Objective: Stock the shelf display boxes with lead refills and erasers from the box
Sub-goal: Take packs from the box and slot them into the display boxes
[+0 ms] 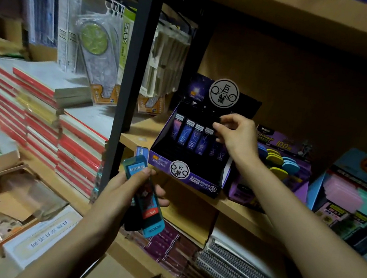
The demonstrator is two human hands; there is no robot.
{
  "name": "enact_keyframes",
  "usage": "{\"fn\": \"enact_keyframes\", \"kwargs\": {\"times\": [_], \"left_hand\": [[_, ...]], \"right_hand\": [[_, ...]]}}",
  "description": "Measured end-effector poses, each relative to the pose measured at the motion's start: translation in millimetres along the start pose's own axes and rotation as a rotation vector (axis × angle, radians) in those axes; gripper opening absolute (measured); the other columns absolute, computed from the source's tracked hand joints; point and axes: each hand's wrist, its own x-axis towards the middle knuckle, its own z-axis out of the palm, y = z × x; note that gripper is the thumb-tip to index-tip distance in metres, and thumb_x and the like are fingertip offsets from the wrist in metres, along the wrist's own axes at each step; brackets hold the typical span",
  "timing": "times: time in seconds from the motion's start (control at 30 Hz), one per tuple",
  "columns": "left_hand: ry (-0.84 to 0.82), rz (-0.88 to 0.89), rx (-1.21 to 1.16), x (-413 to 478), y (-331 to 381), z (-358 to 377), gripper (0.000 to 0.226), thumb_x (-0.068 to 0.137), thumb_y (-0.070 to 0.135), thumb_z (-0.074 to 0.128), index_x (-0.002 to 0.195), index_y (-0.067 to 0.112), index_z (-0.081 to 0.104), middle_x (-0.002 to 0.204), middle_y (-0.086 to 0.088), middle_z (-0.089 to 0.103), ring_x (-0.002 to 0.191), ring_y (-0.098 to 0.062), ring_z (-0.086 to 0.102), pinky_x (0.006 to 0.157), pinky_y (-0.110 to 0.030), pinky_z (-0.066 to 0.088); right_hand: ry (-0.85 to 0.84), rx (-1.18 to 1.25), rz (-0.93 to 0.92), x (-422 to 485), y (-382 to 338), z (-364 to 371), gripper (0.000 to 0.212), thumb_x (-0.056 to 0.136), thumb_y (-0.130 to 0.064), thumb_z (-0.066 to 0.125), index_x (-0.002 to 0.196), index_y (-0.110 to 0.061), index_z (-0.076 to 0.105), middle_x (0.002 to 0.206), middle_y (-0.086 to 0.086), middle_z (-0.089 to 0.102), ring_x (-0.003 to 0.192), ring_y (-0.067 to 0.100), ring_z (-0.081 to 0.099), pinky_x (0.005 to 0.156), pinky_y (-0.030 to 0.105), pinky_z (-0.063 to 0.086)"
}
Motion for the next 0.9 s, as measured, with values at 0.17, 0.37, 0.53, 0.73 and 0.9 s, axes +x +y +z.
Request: {"fn": "enact_keyframes", "kwargs": {"times": [0.17, 0.37, 0.53, 0.73, 0.9], "left_hand": [[-0.04, -0.002, -0.023, -4.2, 3.0, 5.0, 0.022, 0.092, 0.028, 0.047, 0.104, 0.012, 0.055, 0.077, -0.008, 0.074, 0.073, -0.025, 0.073, 0.056, -0.03, 0.058], [-0.082, 0.089, -0.015, -19.2, 9.3, 13.2, 0.03, 0.08, 0.03, 0.052, 0.106, 0.018, 0.057, 0.097, 0.002, 0.074, 0.091, -0.016, 0.071, 0.063, -0.028, 0.058], [-0.067, 0.143, 0.044, -23.0, 8.8, 17.6, 0.032, 0.082, 0.031, 0.053, 0.108, 0.014, 0.057, 0.101, -0.004, 0.073, 0.093, -0.014, 0.07, 0.069, -0.034, 0.06], [-0.093, 0.166, 0.057, -26.6, 0.0, 24.3, 0.028, 0.083, 0.029, 0.056, 0.108, 0.017, 0.06, 0.101, 0.0, 0.073, 0.095, -0.014, 0.069, 0.07, -0.025, 0.057], [-0.101, 0.111, 0.156, -26.2, -4.3, 28.6, 0.031, 0.077, 0.032, 0.065, 0.104, 0.017, 0.064, 0.094, -0.002, 0.073, 0.082, -0.016, 0.069, 0.067, -0.028, 0.057]], "right_hand": [[-0.002, -0.12, 0.04, 6.5, 0.3, 3.2, 0.019, 0.085, -0.011, 0.068, 0.1, 0.0, 0.065, 0.091, 0.014, 0.066, 0.08, 0.028, 0.068, 0.07, 0.038, 0.059], [-0.042, -0.431, -0.12, -31.0, -12.8, -13.9, 0.019, 0.091, -0.025, 0.06, 0.097, -0.008, 0.068, 0.088, 0.004, 0.067, 0.079, 0.014, 0.062, 0.071, 0.023, 0.049], [-0.52, -0.031, 0.013, -138.2, -6.2, -10.6, 0.01, 0.092, -0.03, 0.057, 0.088, -0.023, 0.063, 0.082, -0.004, 0.064, 0.076, 0.009, 0.059, 0.072, 0.029, 0.048], [-0.585, 0.458, 0.41, -180.2, 4.3, -16.4, 0.008, 0.087, -0.01, 0.063, 0.095, -0.013, 0.061, 0.082, 0.002, 0.068, 0.071, 0.007, 0.064, 0.063, 0.018, 0.05], [-0.379, 0.695, 0.47, -170.3, 6.6, -41.3, 0.009, 0.087, -0.005, 0.062, 0.094, -0.01, 0.062, 0.083, 0.003, 0.07, 0.074, 0.01, 0.067, 0.059, 0.016, 0.051]]}}
